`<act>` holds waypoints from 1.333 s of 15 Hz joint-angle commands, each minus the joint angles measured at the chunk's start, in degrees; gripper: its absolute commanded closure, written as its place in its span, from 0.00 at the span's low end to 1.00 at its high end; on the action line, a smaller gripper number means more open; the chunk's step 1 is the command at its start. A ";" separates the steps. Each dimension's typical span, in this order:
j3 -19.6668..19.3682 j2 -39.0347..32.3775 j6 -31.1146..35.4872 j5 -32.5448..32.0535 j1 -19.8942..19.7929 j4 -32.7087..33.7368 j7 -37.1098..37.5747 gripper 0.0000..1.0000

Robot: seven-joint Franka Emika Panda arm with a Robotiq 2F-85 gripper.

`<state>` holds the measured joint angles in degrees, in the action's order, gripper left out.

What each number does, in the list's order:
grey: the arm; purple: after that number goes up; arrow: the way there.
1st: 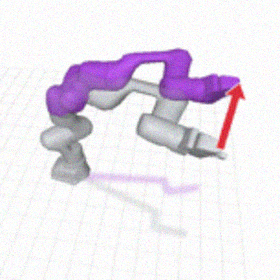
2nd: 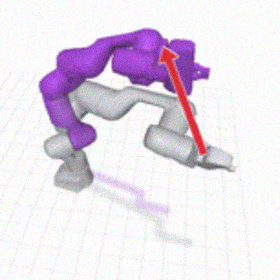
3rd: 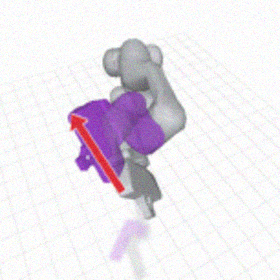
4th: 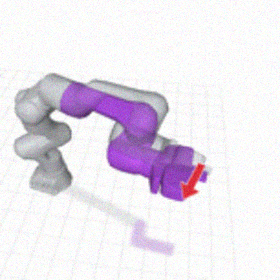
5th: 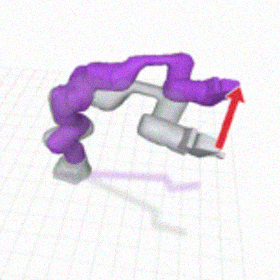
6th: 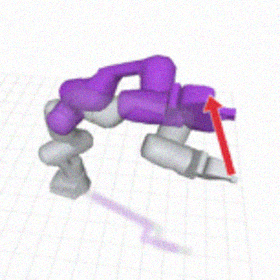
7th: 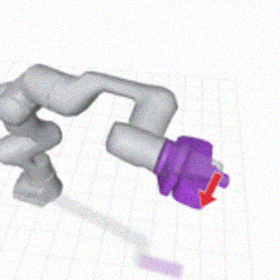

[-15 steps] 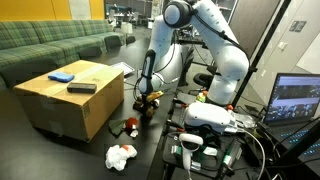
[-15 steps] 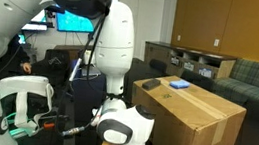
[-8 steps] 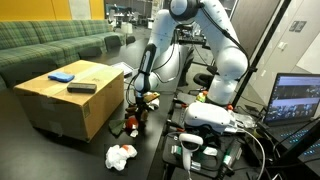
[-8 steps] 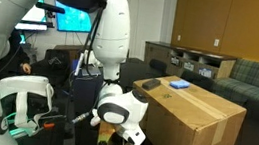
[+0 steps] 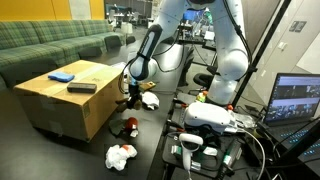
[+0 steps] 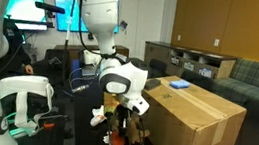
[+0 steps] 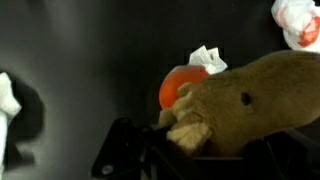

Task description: Put the white towel on the table, the then moose on the box, then the blue sponge on the table, then the turnip plushie on the box, then the duster on the table, and lastly, the white cloth on the box

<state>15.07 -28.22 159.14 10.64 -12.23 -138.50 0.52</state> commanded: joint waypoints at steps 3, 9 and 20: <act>-5.80 13.03 -1.89 0.95 7.46 0.19 5.48 1.00; -12.17 17.62 -3.26 -2.70 13.22 7.05 13.90 1.00; -20.28 9.11 -2.27 -13.03 18.65 22.36 32.82 1.00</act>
<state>-1.11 -14.34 156.27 2.50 3.14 -121.76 24.96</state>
